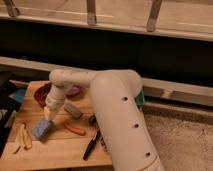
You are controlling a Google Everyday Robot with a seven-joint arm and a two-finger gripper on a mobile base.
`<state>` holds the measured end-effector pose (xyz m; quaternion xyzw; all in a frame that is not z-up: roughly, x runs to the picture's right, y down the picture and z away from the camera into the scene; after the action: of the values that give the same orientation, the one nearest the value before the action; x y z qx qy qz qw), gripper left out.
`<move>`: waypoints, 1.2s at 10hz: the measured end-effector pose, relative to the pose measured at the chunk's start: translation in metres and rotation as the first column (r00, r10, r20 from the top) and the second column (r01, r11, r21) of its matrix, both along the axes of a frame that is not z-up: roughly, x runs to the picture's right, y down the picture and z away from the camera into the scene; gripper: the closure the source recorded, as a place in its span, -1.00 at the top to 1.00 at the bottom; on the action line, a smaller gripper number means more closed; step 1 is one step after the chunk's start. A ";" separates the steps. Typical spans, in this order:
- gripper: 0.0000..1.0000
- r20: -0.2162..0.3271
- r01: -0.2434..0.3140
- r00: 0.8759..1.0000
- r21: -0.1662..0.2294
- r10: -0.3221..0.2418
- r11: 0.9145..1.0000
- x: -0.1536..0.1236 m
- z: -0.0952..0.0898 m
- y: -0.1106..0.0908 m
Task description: Wipe table surface with sponge
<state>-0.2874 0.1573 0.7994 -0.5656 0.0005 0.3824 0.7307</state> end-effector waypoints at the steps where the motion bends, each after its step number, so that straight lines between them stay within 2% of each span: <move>1: -1.00 -0.011 -0.002 1.000 -0.012 0.002 1.000 0.014 -0.002 0.008; 3: -1.00 -0.045 -0.021 0.999 -0.031 0.019 0.999 0.046 -0.005 0.019; 6: -1.00 -0.050 -0.035 0.998 -0.015 0.034 0.999 0.061 -0.004 0.015; 8: -1.00 -0.031 -0.040 0.999 0.004 0.040 0.999 0.049 -0.002 0.005; 10: -1.00 0.018 -0.032 0.999 0.024 0.031 0.999 0.008 0.000 -0.010; 12: -1.00 0.049 -0.021 0.999 0.026 0.019 0.999 -0.027 0.001 -0.016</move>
<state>-0.3145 0.1415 0.8008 -0.5649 -0.0279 0.3759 0.7340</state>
